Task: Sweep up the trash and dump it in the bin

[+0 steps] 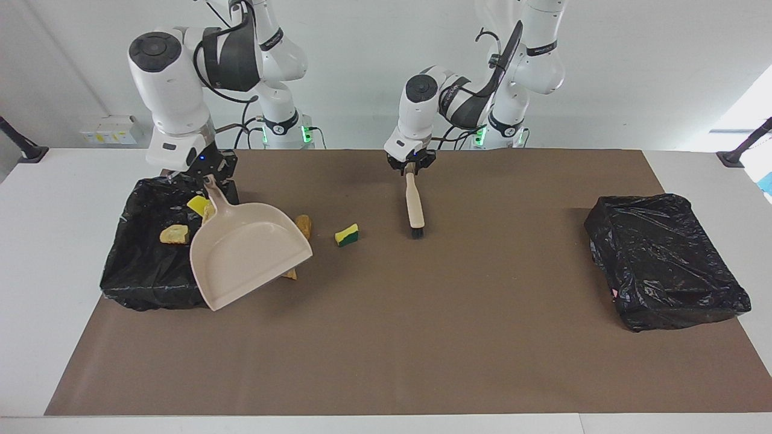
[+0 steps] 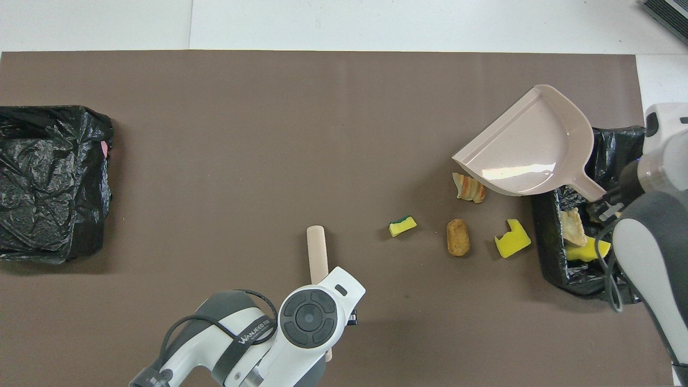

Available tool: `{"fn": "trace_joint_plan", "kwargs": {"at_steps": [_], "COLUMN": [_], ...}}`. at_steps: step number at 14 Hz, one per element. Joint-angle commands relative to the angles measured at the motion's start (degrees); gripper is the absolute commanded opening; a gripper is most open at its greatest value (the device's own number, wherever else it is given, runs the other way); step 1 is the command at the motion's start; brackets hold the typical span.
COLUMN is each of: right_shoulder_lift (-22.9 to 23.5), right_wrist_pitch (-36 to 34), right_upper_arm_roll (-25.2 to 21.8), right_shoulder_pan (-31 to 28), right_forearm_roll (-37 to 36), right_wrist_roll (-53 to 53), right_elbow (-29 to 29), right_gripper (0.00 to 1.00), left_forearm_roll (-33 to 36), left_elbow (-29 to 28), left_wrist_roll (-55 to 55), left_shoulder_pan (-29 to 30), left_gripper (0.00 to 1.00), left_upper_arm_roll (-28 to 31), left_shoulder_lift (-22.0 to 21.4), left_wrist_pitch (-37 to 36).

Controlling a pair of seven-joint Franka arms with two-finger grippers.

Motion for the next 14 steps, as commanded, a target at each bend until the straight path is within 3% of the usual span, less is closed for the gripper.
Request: {"fn": "trace_joint_plan", "kwargs": {"at_steps": [1, 5, 7, 9, 14], "right_shoulder_lift": [3.32, 9.46, 12.54, 16.41, 25.55], "right_wrist_pitch": [2.11, 6.68, 8.27, 9.06, 16.87], "right_upper_arm_roll": [-0.08, 0.0, 0.0, 0.0, -0.08], "right_shoulder_pan": [4.93, 11.35, 14.25, 18.03, 24.02], "right_forearm_roll": [1.57, 3.59, 3.59, 3.24, 2.54], "right_wrist_roll": [13.2, 27.63, 33.17, 39.4, 53.48], "right_elbow": [2.65, 5.9, 8.44, 11.43, 16.09], "right_gripper": [0.0, 0.0, 0.0, 0.0, 0.0], "left_forearm_roll": [0.93, 0.93, 0.93, 1.02, 5.32], "left_elbow": [-1.26, -0.91, -0.56, 0.05, 3.13], "left_wrist_roll": [-1.51, -1.69, -1.43, -1.08, 1.19], "left_shoulder_pan": [-1.25, -0.55, -0.28, 1.64, 8.93], "left_gripper": [0.66, 0.79, 0.8, 1.0, 1.0], "left_upper_arm_roll": [0.97, 1.15, 1.41, 1.68, 1.68], "left_shoulder_lift": [-1.08, -1.34, -1.34, -1.25, -1.43], "left_wrist_pitch": [0.85, 0.32, 0.31, 0.23, -1.62]}}
